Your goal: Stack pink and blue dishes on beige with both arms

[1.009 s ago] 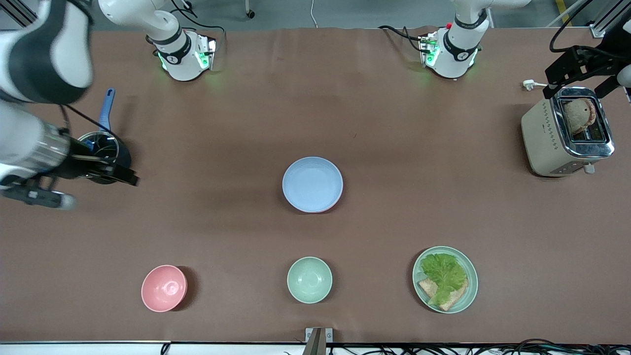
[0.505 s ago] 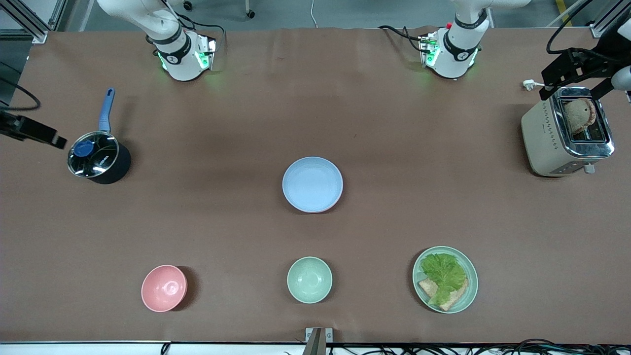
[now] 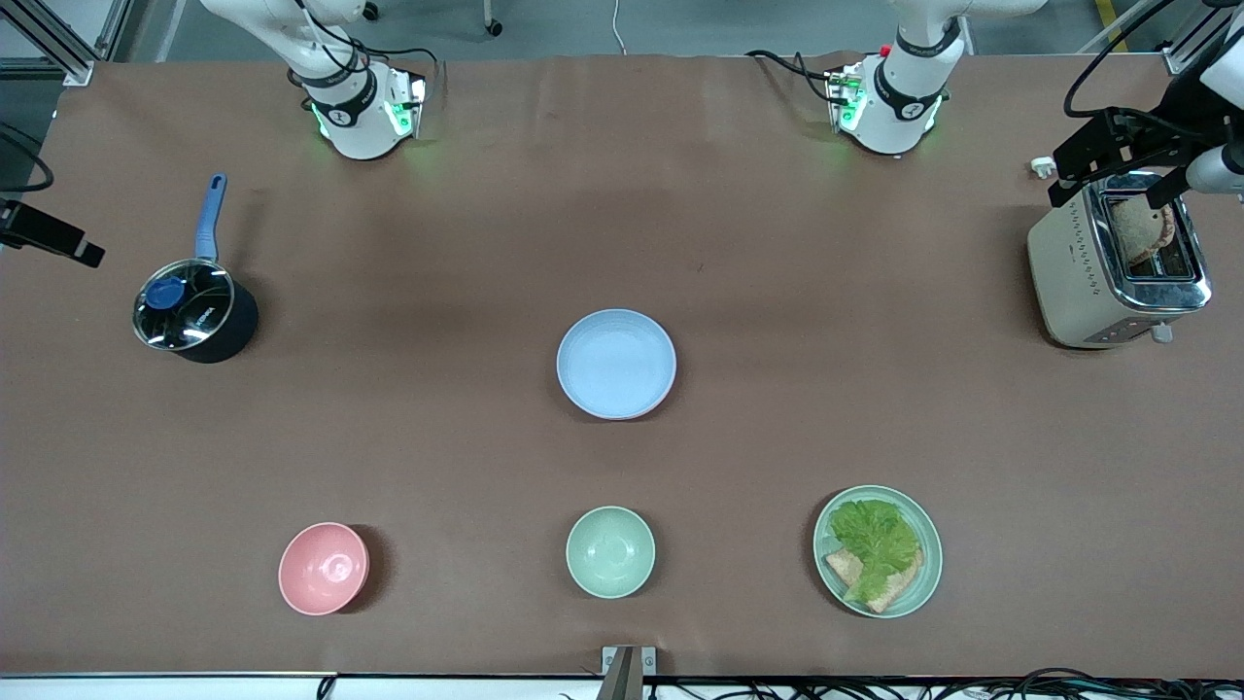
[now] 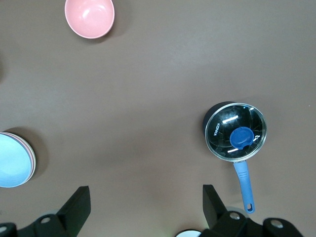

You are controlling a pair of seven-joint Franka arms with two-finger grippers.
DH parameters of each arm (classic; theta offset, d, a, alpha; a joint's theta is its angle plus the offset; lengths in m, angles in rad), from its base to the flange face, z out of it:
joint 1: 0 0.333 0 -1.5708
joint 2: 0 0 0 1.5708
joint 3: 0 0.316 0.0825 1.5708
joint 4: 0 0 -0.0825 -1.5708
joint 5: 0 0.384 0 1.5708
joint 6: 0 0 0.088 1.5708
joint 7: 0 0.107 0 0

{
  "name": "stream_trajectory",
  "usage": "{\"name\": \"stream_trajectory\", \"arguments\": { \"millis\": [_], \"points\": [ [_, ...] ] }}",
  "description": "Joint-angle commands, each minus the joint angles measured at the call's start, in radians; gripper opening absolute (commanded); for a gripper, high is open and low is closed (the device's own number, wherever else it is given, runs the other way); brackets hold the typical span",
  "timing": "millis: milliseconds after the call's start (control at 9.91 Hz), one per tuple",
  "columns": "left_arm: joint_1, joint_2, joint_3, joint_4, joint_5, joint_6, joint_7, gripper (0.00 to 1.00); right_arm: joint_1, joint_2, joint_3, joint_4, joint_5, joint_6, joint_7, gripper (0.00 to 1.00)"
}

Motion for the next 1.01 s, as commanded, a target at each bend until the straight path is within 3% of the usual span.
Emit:
{"name": "stream_trajectory", "arguments": {
  "millis": [0, 606, 908],
  "points": [
    [0.005, 0.0, 0.002, -0.036, 0.003, 0.008, 0.012, 1.0, -0.015, -0.078, 0.026, -0.07, -0.036, 0.023, 0.018, 1.0],
    [0.005, 0.007, 0.002, -0.036, 0.005, 0.01, 0.01, 1.0, -0.014, -0.071, 0.028, -0.053, -0.038, 0.015, 0.002, 1.0],
    [0.005, 0.007, 0.002, -0.034, 0.005, 0.01, 0.01, 1.0, -0.003, -0.071, 0.031, -0.053, -0.079, 0.017, -0.053, 1.0]
  ]
}}
